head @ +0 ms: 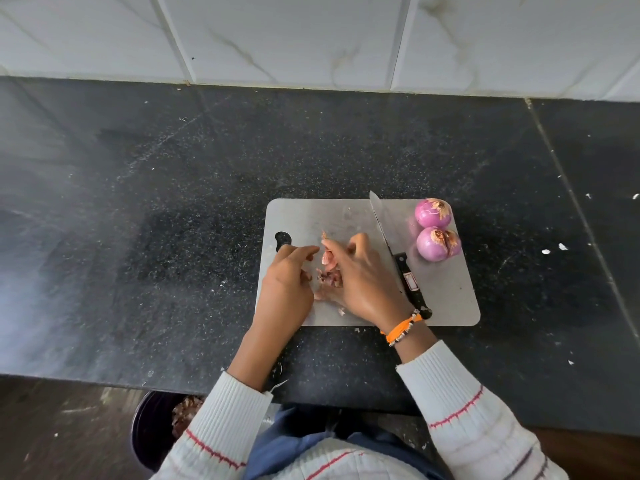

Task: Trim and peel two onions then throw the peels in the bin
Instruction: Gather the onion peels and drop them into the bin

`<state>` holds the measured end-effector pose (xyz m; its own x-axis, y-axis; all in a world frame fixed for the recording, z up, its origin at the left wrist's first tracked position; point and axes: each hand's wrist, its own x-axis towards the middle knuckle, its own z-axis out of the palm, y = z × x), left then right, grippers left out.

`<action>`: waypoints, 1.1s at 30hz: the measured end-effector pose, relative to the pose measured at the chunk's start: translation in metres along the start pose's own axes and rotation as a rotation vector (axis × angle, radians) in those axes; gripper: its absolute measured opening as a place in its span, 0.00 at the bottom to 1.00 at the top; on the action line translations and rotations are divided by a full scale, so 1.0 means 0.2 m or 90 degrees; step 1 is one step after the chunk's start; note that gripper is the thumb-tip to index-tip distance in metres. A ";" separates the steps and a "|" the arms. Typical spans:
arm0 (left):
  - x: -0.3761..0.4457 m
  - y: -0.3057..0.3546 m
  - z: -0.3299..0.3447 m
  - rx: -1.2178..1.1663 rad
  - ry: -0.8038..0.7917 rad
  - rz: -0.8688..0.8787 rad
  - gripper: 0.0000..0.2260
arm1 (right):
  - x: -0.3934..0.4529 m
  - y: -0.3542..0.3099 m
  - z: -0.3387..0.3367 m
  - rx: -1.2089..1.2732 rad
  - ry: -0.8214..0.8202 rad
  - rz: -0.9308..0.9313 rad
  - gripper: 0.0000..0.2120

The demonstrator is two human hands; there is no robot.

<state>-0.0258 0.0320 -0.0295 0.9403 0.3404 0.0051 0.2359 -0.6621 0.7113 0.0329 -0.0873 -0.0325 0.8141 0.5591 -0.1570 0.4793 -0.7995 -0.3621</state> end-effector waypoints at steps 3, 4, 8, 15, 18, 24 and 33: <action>0.01 -0.02 0.00 -0.004 0.008 -0.004 0.23 | 0.01 -0.02 0.02 0.012 0.044 -0.012 0.18; 0.01 -0.02 0.00 -0.006 0.006 -0.008 0.23 | 0.01 -0.02 0.02 0.014 0.054 -0.016 0.14; 0.00 -0.02 0.01 -0.016 -0.005 -0.023 0.22 | 0.02 -0.03 0.03 0.051 0.065 -0.030 0.04; 0.01 0.00 0.02 -0.030 -0.019 -0.012 0.22 | 0.04 0.01 0.05 0.138 0.114 -0.043 0.08; 0.01 0.00 0.03 -0.032 -0.027 -0.020 0.22 | 0.04 0.03 0.02 0.219 0.099 -0.008 0.08; 0.03 0.00 0.01 -0.045 -0.071 -0.056 0.21 | 0.06 0.13 -0.06 0.286 0.125 0.059 0.07; 0.16 0.01 0.04 0.093 -0.150 -0.022 0.47 | 0.04 0.15 -0.06 0.122 0.138 0.010 0.17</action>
<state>0.0058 0.0362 -0.0330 0.9582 0.2114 -0.1929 0.2857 -0.7475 0.5997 0.0574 -0.1083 -0.0338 0.8821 0.4701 0.0288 0.4118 -0.7402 -0.5316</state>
